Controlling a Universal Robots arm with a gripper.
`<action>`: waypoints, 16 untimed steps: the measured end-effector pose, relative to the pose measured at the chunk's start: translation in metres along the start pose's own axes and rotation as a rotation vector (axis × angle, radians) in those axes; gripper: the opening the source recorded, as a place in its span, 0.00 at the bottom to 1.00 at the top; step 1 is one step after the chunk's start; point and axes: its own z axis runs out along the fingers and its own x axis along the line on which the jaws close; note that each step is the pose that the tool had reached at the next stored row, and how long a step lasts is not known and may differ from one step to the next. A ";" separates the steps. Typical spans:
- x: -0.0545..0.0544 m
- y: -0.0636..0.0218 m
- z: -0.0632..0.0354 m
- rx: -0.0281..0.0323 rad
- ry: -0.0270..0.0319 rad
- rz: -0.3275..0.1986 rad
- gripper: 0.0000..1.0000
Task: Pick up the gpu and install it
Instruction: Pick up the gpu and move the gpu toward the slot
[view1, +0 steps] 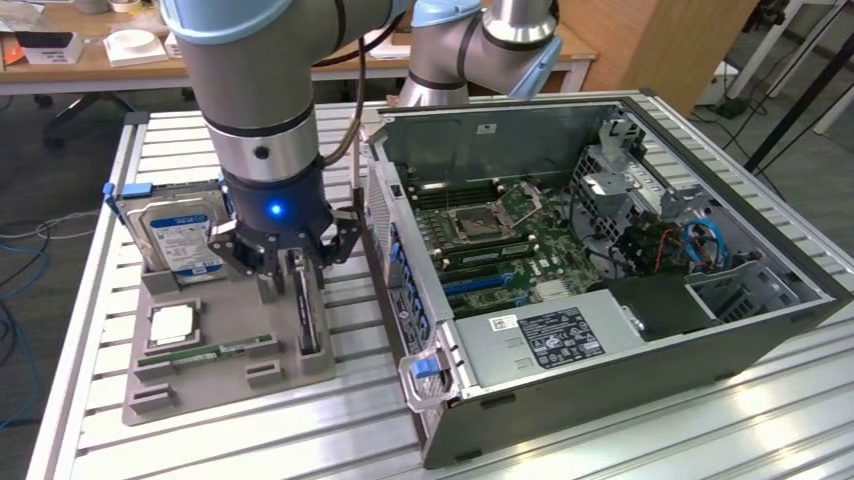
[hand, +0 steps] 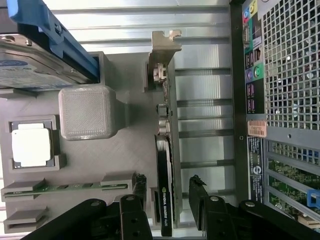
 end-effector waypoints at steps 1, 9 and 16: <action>0.000 -0.0001 0.0012 0.0000 -0.0001 0.000 0.47; 0.000 -0.0004 0.0097 -0.0001 -0.0006 -0.002 0.47; 0.001 0.0000 0.0155 -0.0006 -0.0015 -0.015 0.47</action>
